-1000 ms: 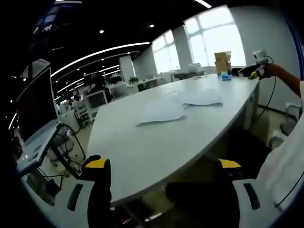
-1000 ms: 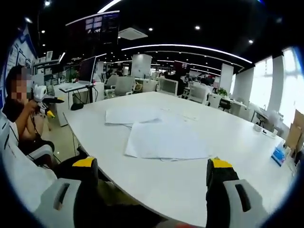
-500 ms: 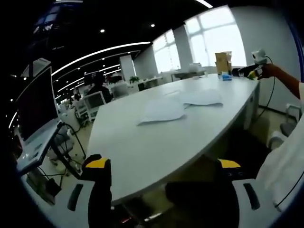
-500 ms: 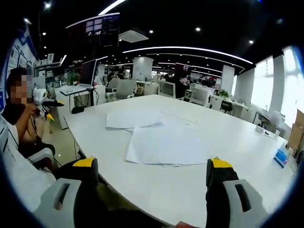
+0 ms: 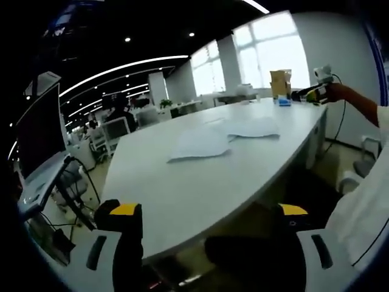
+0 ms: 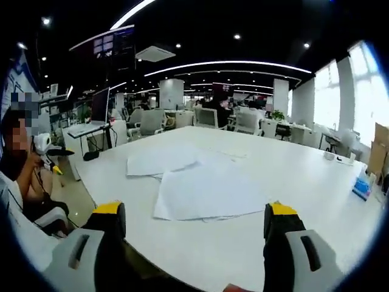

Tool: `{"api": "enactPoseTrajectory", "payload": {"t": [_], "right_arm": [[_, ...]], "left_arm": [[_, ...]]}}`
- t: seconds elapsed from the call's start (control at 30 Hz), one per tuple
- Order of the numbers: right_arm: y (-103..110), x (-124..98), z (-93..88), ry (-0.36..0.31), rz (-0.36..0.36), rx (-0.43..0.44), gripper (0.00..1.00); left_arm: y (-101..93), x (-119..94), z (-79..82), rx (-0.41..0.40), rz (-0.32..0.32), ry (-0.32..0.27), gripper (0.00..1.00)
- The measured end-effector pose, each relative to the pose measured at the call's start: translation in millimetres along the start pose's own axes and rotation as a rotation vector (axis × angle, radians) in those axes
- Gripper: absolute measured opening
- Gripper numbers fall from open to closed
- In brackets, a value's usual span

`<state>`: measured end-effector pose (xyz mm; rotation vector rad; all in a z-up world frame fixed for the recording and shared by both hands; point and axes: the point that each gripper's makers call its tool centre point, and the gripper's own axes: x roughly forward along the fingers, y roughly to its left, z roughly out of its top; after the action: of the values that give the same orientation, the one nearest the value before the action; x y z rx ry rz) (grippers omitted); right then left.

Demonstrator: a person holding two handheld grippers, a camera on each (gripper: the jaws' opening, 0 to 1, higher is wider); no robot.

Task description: Organize the stack of printing papers by aligning and flattening the scattered papers on the table

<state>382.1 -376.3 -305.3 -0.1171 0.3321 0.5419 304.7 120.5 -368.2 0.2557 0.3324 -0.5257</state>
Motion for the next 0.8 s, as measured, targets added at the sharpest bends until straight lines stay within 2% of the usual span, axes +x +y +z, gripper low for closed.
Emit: {"api": "enactPoseTrajectory", "payload": {"t": [0.1, 0.3, 0.8], "right_arm": [[0.9, 2.8, -1.7, 0.010, 0.003, -0.007, 0.89], [2.2, 7.2, -5.8, 0.035, 0.009, -0.021, 0.89], [1.2, 12.2, -1.5, 0.034, 0.012, -0.026, 0.89]], "left_arm": [[5.2, -1.1, 1.9, -0.010, 0.022, -0.008, 0.92], [0.3, -1.1, 0.8, -0.011, 0.007, -0.010, 0.92], [-3.4, 0.6, 4.7, 0.000, -0.003, -0.013, 0.90]]}}
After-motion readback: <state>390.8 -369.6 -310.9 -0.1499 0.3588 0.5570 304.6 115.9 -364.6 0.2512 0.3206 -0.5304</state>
